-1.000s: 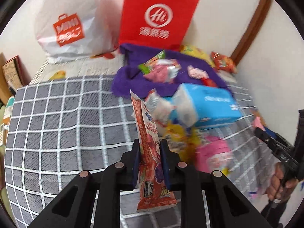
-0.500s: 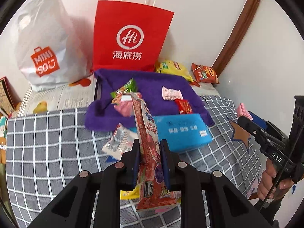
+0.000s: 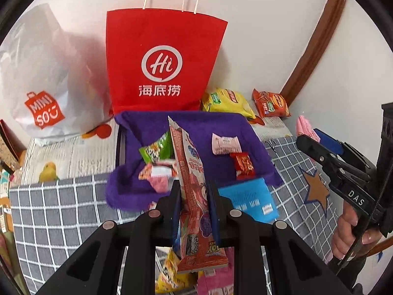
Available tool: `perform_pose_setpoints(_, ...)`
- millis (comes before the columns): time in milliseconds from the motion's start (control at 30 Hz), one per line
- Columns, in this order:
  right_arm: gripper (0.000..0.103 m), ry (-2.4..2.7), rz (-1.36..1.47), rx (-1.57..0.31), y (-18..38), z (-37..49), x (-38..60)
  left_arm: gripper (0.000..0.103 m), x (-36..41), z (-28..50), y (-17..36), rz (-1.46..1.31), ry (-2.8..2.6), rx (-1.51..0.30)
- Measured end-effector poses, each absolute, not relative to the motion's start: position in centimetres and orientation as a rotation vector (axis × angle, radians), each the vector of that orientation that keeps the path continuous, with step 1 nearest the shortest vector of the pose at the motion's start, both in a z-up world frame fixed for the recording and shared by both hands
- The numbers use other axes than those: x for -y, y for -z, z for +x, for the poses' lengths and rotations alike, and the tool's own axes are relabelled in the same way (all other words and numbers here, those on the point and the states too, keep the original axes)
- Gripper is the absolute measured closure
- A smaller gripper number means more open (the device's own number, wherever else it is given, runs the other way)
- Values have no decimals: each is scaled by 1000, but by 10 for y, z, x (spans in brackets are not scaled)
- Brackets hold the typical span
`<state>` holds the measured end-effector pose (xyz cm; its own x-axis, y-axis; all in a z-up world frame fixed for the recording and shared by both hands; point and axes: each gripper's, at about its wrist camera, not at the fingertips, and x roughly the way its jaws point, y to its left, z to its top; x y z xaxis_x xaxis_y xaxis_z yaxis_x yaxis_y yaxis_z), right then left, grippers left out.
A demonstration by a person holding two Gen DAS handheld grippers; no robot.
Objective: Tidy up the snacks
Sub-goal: 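Carry the pink strip packet and peach candy with both tools over the purple towel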
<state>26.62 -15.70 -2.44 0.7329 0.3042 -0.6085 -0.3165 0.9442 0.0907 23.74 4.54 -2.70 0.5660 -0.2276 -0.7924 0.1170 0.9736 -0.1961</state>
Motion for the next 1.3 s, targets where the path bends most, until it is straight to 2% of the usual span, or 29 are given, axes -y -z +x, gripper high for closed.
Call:
perform_pose_setpoints(267,44,-358,-9,-680,16,328,150,83,-57,291,20,-128,136,-946)
perform_pose_setpoints(433,44,-380,29,-727,35,363,151,83,-66,327,26,-147,117,-953)
perform_pose_setpoints(567,44,-421,66,-807,72,387,154,83,-70,350,43,-162,135,-986)
perform_pose_setpoints(833,44,-418,-20,-924,110,409,152,83,-96,377,94,-230,110,-1080)
perform_pose_setpoints(1300,43,-377,-88,-1036,146,424,151,83,-105,399,138,-271,77,-1184)
